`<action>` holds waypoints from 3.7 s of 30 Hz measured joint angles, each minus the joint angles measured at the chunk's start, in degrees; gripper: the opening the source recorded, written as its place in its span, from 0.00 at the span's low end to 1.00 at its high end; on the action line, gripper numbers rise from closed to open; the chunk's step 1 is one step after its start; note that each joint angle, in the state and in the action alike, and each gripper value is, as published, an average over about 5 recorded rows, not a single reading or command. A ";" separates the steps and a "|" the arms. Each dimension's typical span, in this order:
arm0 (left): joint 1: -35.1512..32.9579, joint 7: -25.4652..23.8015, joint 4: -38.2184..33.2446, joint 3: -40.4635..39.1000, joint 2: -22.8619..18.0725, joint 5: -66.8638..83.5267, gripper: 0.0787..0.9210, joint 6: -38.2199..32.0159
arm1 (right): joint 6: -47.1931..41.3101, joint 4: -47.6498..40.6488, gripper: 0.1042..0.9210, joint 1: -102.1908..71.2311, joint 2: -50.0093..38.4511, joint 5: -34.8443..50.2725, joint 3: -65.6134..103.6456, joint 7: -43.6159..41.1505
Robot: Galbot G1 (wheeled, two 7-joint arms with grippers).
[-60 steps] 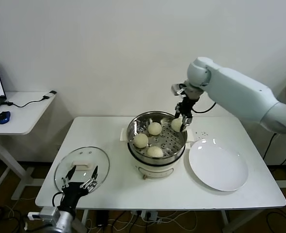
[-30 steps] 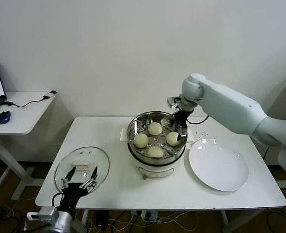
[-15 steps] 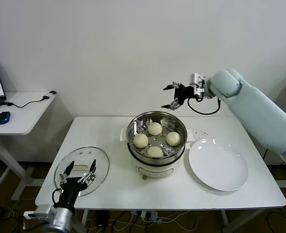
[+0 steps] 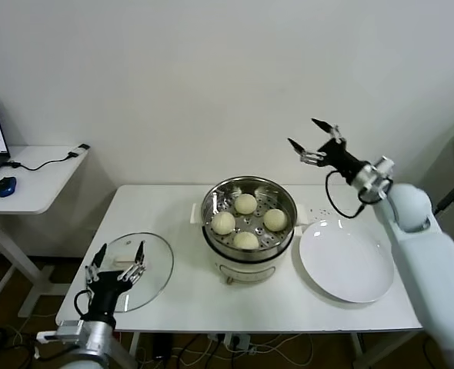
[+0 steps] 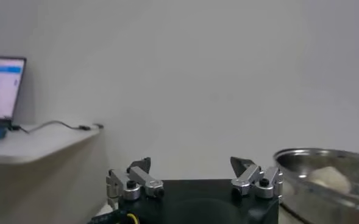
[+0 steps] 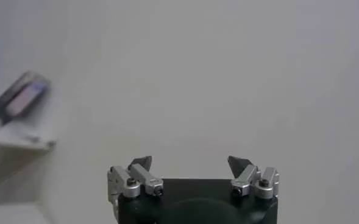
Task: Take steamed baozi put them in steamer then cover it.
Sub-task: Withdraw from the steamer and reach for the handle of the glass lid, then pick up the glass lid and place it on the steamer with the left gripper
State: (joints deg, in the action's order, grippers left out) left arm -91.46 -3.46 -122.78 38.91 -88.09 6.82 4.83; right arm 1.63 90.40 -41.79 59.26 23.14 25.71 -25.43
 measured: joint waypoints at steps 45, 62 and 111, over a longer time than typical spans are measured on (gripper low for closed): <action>12.30 15.59 33.97 -4.42 17.31 -80.31 0.88 -6.87 | 12.21 6.28 0.88 -35.36 14.27 9.19 22.81 15.41; 18.52 15.29 39.74 -6.62 17.17 -80.88 0.88 -4.51 | 12.68 4.03 0.88 -34.68 14.55 8.74 23.56 15.66; 20.05 13.87 36.57 -8.01 12.12 -70.32 0.11 9.26 | 14.46 3.93 0.88 -35.86 14.83 8.76 22.90 15.21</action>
State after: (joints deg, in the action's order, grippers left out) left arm -71.42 10.41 -86.22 30.90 -75.97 -63.51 14.10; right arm 16.08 94.33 -77.66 74.10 31.90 48.61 -10.22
